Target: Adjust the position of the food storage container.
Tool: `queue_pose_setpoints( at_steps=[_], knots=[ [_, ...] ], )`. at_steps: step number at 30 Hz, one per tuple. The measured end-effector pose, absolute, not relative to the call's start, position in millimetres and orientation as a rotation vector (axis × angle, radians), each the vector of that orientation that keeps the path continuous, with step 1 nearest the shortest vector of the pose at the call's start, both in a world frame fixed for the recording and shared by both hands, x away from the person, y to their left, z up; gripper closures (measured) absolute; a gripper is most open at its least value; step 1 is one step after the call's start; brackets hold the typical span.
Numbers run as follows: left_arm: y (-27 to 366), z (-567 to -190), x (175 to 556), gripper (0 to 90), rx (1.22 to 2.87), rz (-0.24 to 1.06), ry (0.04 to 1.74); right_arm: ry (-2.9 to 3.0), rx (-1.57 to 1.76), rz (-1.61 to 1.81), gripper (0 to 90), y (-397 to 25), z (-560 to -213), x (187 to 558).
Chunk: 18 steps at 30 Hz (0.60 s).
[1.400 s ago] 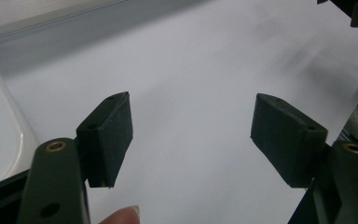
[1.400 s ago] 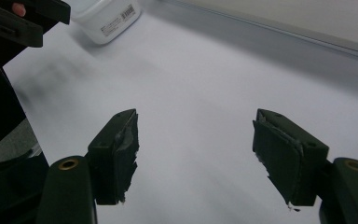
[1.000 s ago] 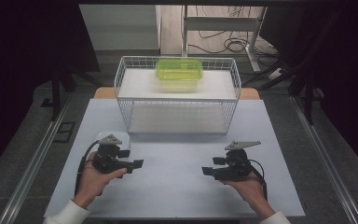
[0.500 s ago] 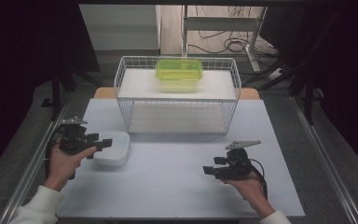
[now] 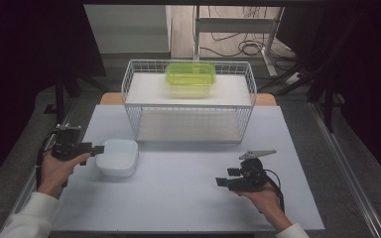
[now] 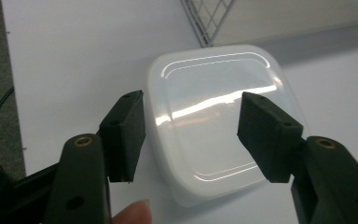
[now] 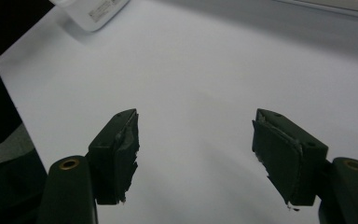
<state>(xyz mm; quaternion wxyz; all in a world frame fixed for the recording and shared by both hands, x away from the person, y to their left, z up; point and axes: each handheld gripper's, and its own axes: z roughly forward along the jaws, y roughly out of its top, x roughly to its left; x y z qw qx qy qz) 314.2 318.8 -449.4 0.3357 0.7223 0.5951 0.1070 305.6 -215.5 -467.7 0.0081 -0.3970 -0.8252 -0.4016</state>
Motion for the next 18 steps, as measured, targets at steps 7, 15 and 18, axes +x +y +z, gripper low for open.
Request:
queue_pose_setpoints(
  at_steps=[7,15,18],
  knots=[
    [330.2,-457.8,322.5,53.5,1.914,0.28,1.622,-2.583,-1.246,-1.249,31.0,-214.9,-468.4,305.9],
    [335.9,-474.3,333.3,84.0,1.969,0.23,1.694,-2.576,-1.235,-1.246,31.0,-214.8,-469.2,306.4],
    [335.3,-479.4,339.4,88.1,1.99,0.207,1.714,-2.575,-1.231,-1.243,31.0,-214.1,-469.2,306.3]
  ],
)
